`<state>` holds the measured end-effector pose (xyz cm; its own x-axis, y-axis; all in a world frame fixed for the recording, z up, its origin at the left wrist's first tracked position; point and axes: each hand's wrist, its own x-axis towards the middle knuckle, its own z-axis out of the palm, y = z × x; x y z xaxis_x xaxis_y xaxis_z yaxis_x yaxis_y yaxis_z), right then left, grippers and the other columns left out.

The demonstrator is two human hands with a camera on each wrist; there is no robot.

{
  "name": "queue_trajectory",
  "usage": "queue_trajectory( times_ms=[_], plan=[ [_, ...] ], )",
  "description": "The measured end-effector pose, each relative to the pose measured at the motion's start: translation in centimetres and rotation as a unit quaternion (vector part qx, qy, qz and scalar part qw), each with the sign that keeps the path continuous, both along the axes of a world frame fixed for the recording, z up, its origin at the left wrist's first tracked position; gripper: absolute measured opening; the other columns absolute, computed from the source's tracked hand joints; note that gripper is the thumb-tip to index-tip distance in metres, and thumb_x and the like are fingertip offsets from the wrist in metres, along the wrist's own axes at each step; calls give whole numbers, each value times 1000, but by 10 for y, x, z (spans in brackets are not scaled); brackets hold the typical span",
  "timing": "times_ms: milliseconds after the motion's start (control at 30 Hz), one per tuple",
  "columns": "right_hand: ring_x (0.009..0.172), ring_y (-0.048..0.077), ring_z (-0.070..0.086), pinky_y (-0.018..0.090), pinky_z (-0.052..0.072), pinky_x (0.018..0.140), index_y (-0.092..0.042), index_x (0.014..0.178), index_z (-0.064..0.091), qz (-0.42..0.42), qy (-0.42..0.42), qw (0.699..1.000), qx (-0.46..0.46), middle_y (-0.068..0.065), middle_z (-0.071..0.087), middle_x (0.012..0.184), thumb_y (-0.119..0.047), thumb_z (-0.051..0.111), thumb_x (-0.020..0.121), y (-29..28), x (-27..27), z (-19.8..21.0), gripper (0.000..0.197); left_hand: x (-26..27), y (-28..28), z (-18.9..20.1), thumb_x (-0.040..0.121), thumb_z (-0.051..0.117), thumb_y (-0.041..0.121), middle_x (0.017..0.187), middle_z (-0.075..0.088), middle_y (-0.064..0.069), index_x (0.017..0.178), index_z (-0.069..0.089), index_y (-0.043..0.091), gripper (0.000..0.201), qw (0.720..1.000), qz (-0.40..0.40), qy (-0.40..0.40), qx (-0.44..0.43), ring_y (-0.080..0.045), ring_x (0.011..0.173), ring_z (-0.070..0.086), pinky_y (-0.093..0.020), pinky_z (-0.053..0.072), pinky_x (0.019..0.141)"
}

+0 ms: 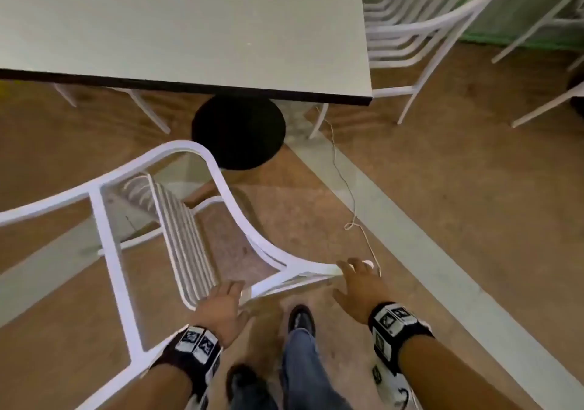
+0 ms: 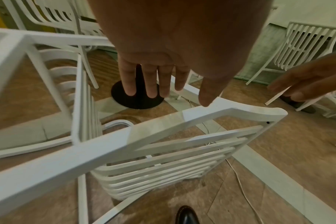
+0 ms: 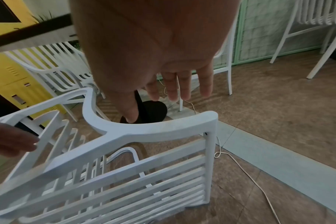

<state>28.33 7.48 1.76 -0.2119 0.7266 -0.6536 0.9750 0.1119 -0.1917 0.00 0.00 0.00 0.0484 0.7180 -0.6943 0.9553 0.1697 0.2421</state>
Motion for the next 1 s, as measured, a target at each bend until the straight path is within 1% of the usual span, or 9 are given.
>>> queue_trajectory(
  times_ms=[133, 333, 500, 567, 800, 833, 867, 933, 1000],
  plan=[
    [127, 30, 41, 44, 38, 102, -23, 140, 37, -1, 27, 1000, -6, 8, 40, 143, -43, 60, 83, 36, 3, -33, 65, 27, 36, -34, 88, 44, 54, 150, 33, -2, 145, 21, 21, 70, 1000, 7, 0, -7, -26, 134, 34, -42, 35, 107],
    [114, 32, 51, 41, 45, 92, -21, 125, 50, 84, 5, 993, -80, 9, 51, 125, -52, 62, 79, 58, -8, -77, 57, 56, 65, -65, 79, 54, 59, 126, 50, -7, 120, 43, 19, 59, 998, 35, -8, -57, -28, 114, 49, -41, 45, 94],
    [101, 30, 60, 34, 46, 78, -15, 113, 58, 108, 0, 983, -147, 10, 63, 113, -46, 62, 82, 68, -18, -98, 44, 62, 80, -82, 83, 50, 52, 135, 56, -3, 135, 44, 29, 56, 994, 24, -25, -107, -26, 119, 55, -37, 46, 95],
    [99, 31, 61, 35, 48, 78, -13, 110, 60, 106, -2, 984, -146, 11, 65, 109, -40, 61, 83, 67, -20, -97, 38, 63, 82, -81, 84, 50, 51, 134, 58, -3, 134, 47, 29, 55, 994, 20, -16, -108, -26, 118, 56, -36, 47, 95],
    [84, 28, 61, 34, 47, 70, -11, 95, 61, 158, -8, 982, -101, 9, 64, 93, -36, 52, 86, 53, -33, -38, 28, 48, 62, -33, 79, 51, 48, 111, 67, -1, 113, 59, 27, 41, 998, 47, 21, -48, -24, 98, 62, -30, 46, 73],
    [86, 29, 62, 34, 45, 68, -11, 100, 62, 176, -2, 982, -76, 9, 65, 95, -38, 52, 87, 45, -36, -24, 32, 43, 55, -21, 78, 49, 49, 110, 68, -1, 113, 59, 28, 42, 998, 41, 25, -27, -24, 98, 63, -31, 46, 73],
    [88, 30, 63, 33, 42, 66, -12, 103, 62, 186, -8, 982, -38, 9, 65, 98, -40, 51, 87, 32, -48, 22, 34, 29, 42, 22, 77, 48, 51, 110, 69, -2, 114, 58, 29, 44, 998, 43, 44, 1, -26, 98, 63, -32, 48, 75],
    [82, 29, 60, 34, 41, 66, -13, 105, 61, 211, -12, 977, 1, 10, 67, 101, -43, 50, 88, 13, -53, 57, 36, 23, 25, 50, 76, 42, 55, 109, 70, -5, 115, 58, 30, 49, 998, 22, 55, 34, -28, 98, 64, -35, 51, 80],
    [77, 29, 55, 37, 44, 68, -13, 104, 59, 213, -19, 977, 4, 10, 65, 97, -45, 48, 88, 11, -55, 68, 37, 23, 26, 53, 72, 36, 62, 105, 71, -7, 112, 60, 27, 58, 997, 7, 57, 42, -30, 97, 64, -36, 51, 82]
  ],
)
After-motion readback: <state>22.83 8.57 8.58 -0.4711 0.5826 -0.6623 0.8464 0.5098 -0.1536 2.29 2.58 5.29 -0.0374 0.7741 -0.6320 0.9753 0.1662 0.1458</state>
